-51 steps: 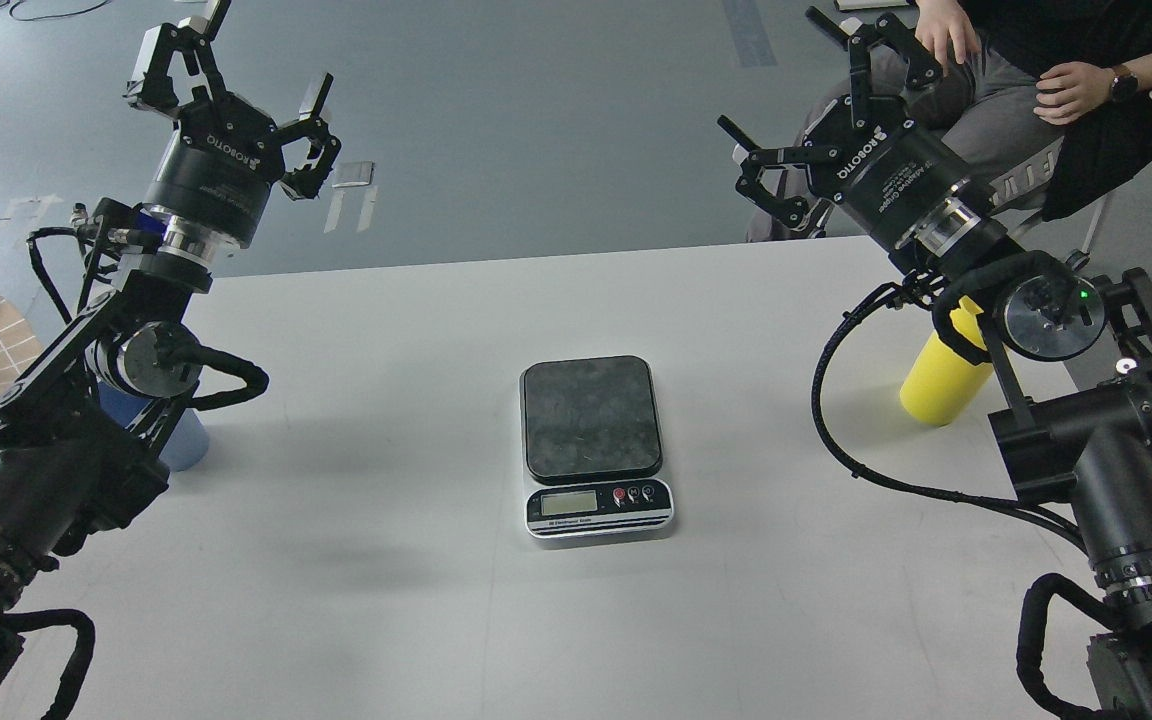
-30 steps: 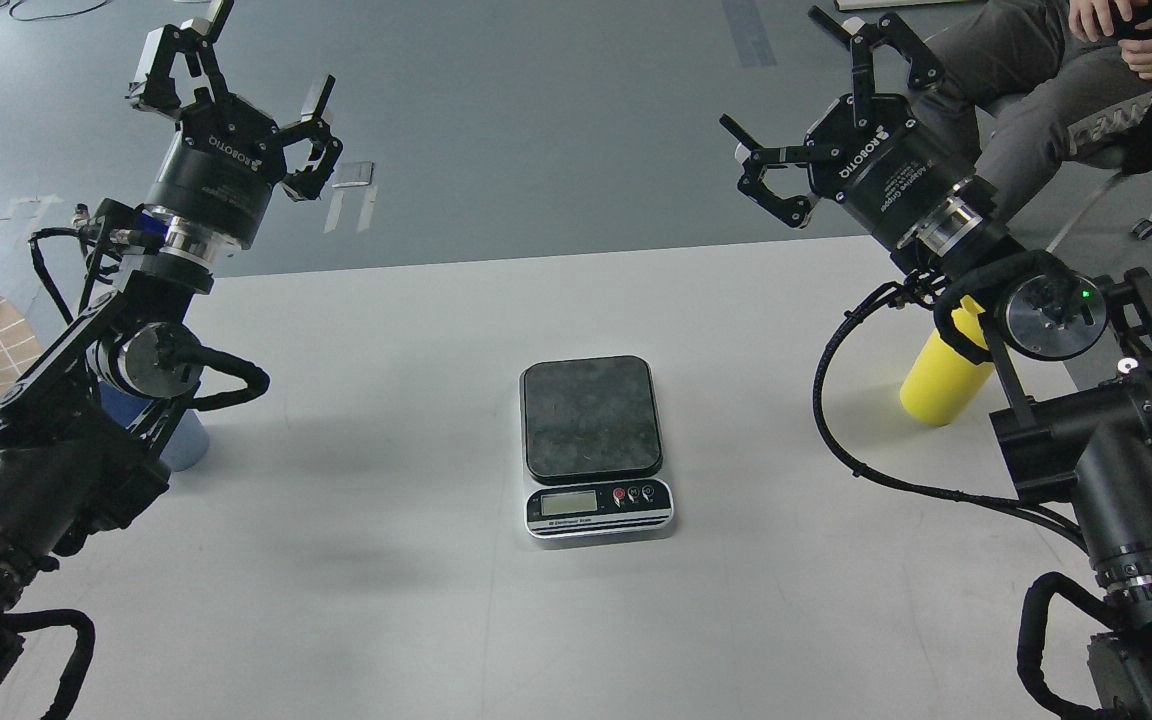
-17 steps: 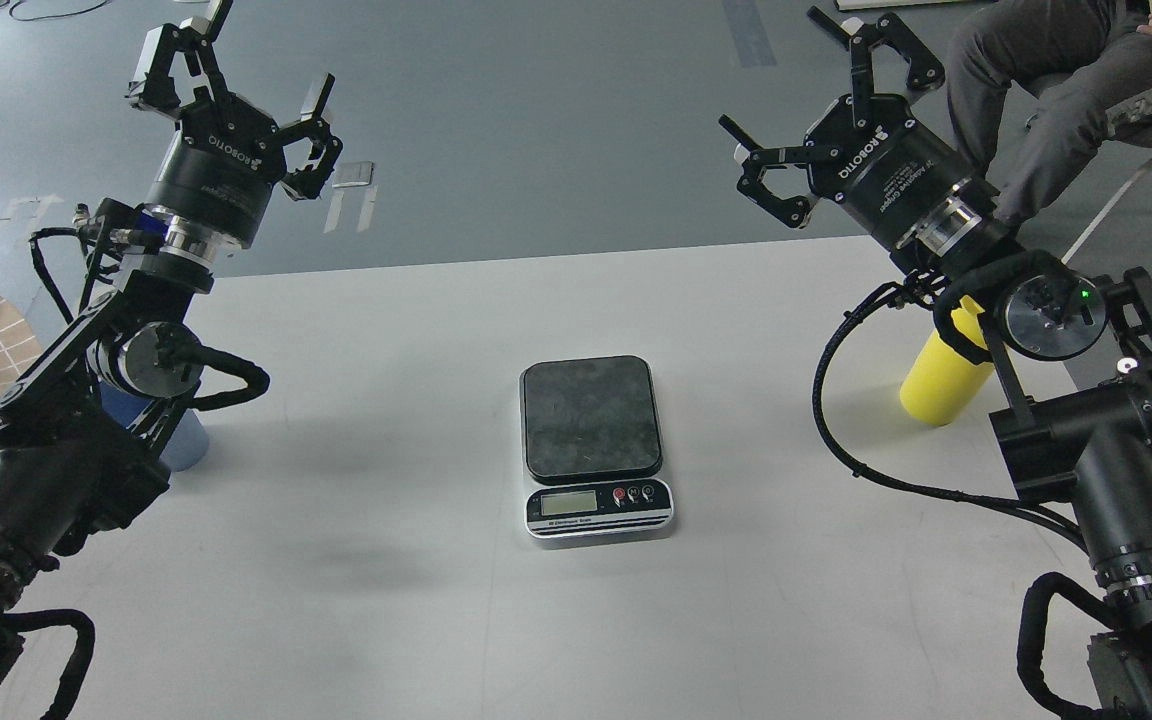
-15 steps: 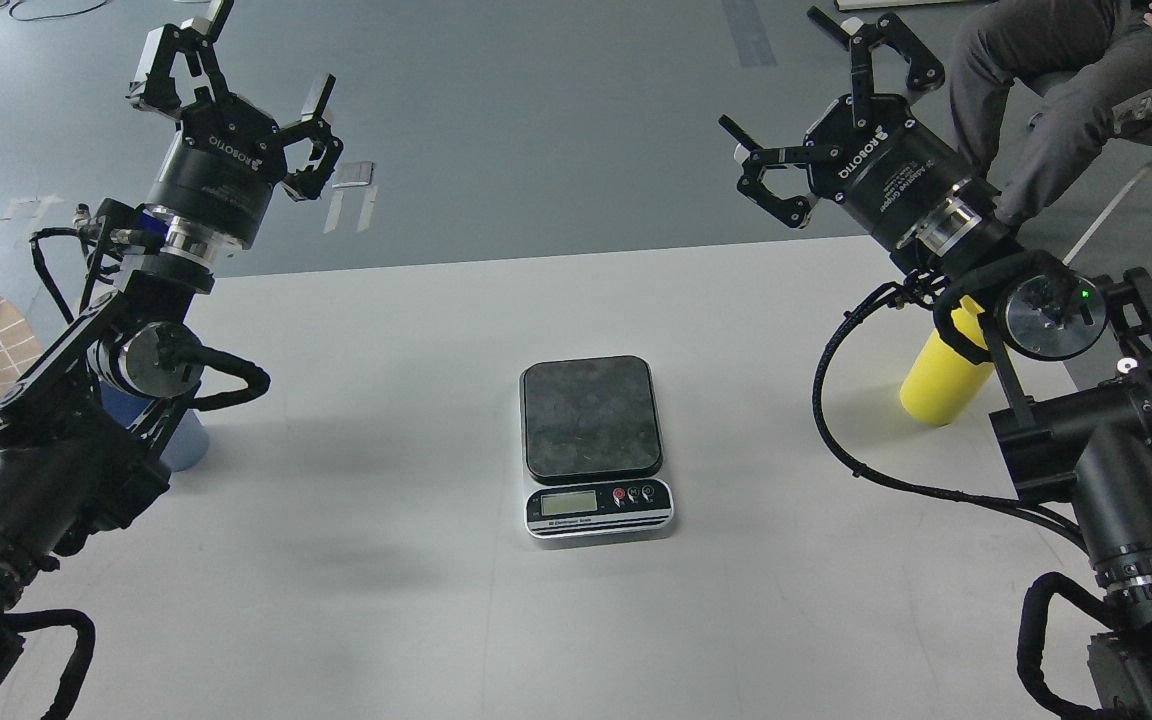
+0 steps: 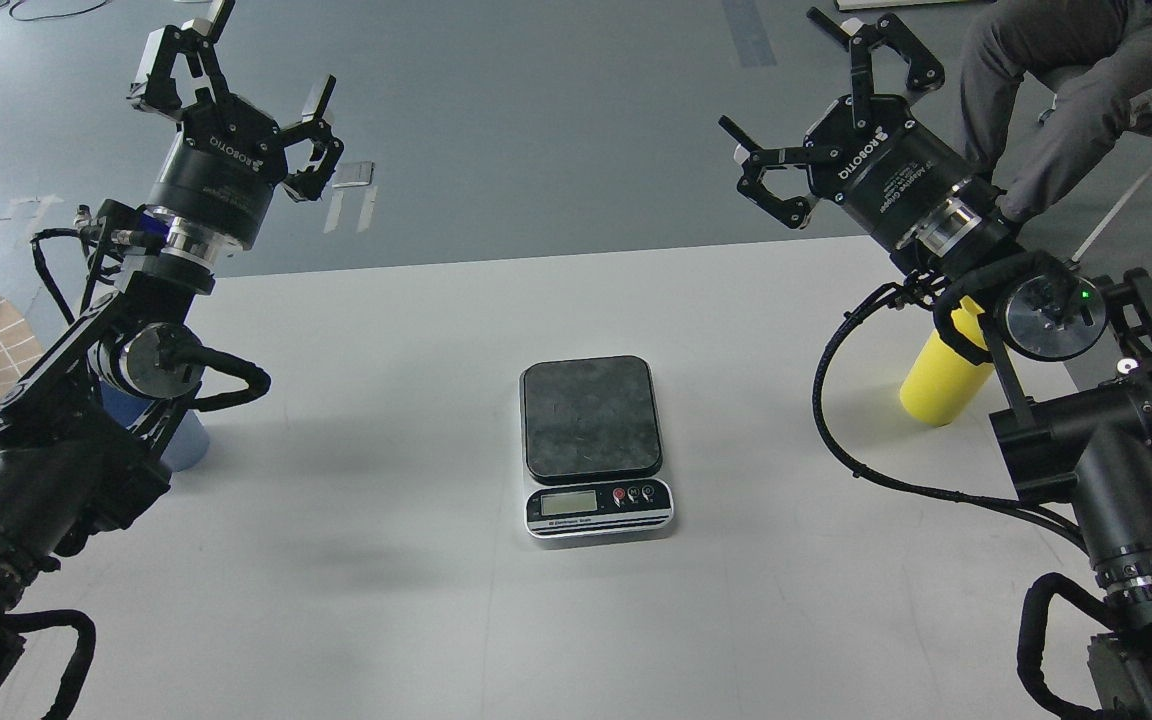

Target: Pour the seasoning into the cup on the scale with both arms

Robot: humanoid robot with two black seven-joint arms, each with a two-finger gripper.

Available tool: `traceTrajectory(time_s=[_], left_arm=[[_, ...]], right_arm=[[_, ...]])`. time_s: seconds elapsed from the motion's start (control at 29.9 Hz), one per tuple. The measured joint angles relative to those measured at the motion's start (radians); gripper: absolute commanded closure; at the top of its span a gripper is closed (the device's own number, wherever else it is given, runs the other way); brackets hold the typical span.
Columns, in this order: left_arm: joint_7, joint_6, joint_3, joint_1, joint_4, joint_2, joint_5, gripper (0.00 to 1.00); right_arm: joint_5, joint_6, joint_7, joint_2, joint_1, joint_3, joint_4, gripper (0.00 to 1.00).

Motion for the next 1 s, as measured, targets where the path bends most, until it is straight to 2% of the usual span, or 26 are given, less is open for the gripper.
traceTrajectory(time_s=[1.0], left_arm=[[0.000, 0.000, 0.008, -0.001, 0.000, 0.007, 0.002, 0.02]], right_arm=[[0.000, 0.000, 0.001, 0.000, 0.003, 0.002, 0.000, 0.00]])
